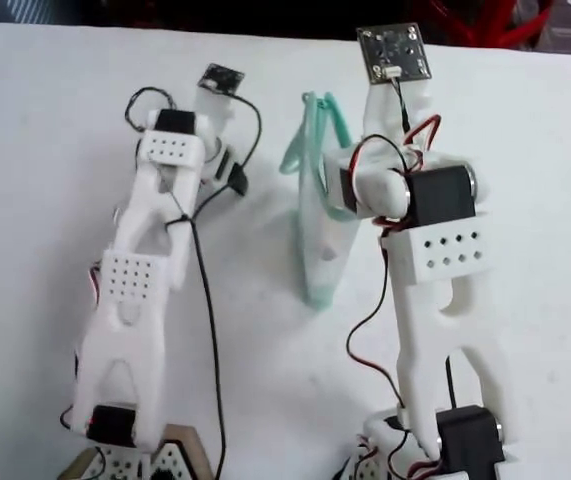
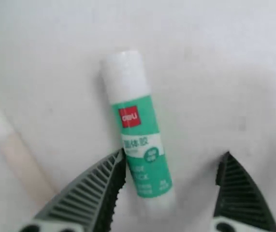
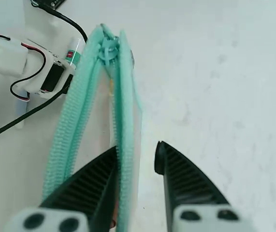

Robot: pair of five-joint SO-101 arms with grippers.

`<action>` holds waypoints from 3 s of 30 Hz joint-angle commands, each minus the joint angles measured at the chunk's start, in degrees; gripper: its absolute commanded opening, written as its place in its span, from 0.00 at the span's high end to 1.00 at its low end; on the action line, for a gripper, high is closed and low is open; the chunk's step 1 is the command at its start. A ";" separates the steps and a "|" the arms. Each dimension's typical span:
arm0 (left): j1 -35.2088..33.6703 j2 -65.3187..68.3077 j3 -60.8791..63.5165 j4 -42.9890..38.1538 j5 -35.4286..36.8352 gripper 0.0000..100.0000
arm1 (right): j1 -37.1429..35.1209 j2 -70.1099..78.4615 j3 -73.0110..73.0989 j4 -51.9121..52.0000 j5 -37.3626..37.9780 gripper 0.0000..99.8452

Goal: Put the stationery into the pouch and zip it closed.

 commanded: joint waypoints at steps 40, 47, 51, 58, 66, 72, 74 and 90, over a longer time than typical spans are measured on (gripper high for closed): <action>13.14 -77.32 14.15 17.49 1.49 0.98 | -0.84 -2.07 -0.79 -1.54 0.44 0.85; 22.11 -98.77 47.21 -5.54 7.91 0.98 | -0.84 -3.74 -8.62 2.24 0.44 0.75; 22.81 -108.44 72.97 -29.98 10.37 0.98 | -0.48 -7.78 -12.04 3.21 0.44 0.78; 25.80 -118.90 112.09 -71.74 13.36 0.98 | -0.31 -9.89 -9.23 2.86 0.44 0.80; 27.56 -119.34 118.95 -78.42 13.45 0.98 | 1.89 -9.01 -3.78 0.04 0.62 0.80; 22.64 -123.30 124.48 -74.11 13.45 0.98 | 8.04 -7.43 -1.41 -1.98 8.97 0.82; 21.32 -126.73 126.77 -75.08 13.45 0.98 | 13.23 -8.22 -1.93 -1.98 10.46 0.84; 21.23 -142.55 138.20 -74.73 13.45 0.98 | 41.10 27.74 2.55 -19.30 25.23 0.84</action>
